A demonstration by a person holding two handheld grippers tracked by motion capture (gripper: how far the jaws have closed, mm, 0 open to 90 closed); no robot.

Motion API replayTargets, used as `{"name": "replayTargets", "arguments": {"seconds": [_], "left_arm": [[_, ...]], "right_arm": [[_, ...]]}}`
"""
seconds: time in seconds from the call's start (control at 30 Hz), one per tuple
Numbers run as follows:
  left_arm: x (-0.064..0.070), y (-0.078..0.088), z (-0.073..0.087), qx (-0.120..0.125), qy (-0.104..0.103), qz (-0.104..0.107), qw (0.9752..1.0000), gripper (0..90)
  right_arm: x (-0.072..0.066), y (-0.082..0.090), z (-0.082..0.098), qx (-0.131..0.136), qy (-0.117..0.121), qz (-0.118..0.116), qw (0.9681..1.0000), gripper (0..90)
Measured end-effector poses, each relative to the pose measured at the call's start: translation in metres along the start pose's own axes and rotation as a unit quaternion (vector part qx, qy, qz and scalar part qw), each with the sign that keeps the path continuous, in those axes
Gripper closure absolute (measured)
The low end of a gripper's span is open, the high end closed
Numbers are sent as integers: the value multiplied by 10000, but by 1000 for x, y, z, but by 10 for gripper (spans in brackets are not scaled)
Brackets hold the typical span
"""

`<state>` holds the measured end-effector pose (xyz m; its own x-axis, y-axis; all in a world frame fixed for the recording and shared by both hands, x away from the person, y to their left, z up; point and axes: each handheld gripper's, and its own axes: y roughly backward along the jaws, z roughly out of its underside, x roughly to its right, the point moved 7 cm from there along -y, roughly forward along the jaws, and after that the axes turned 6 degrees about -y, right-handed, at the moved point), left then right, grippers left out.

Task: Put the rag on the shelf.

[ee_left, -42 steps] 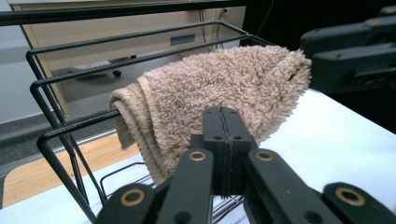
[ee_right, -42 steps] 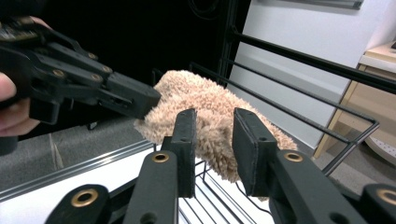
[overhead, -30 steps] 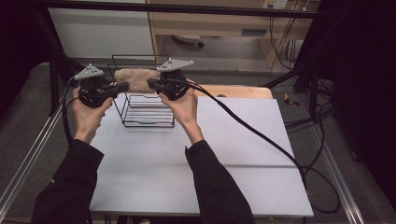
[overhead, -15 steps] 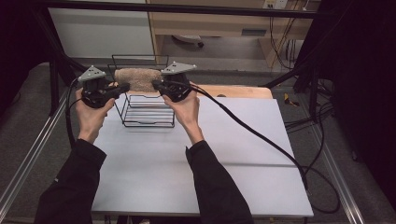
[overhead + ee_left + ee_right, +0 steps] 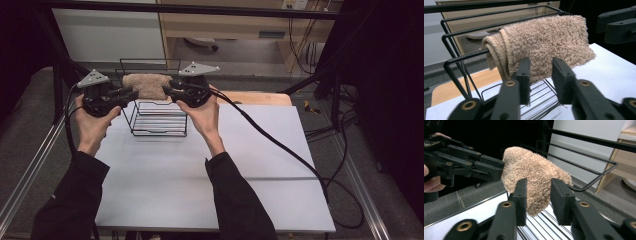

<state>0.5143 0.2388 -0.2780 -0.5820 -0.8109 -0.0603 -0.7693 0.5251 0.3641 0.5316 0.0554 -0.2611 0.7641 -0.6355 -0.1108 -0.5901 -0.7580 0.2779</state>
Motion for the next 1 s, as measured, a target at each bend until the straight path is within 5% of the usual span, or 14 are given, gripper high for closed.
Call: {"name": "replayTargets", "arguments": {"seconds": [0.53, 1.0], "left_arm": [[11, 18, 18, -90, -129, -47, 9999, 325], [30, 15, 70, -434, -172, 97, 9989, 113]], "right_arm": [[26, 42, 22, -262, -256, 156, 9992, 237], [52, 80, 81, -753, -414, 245, 9960, 76]]}}
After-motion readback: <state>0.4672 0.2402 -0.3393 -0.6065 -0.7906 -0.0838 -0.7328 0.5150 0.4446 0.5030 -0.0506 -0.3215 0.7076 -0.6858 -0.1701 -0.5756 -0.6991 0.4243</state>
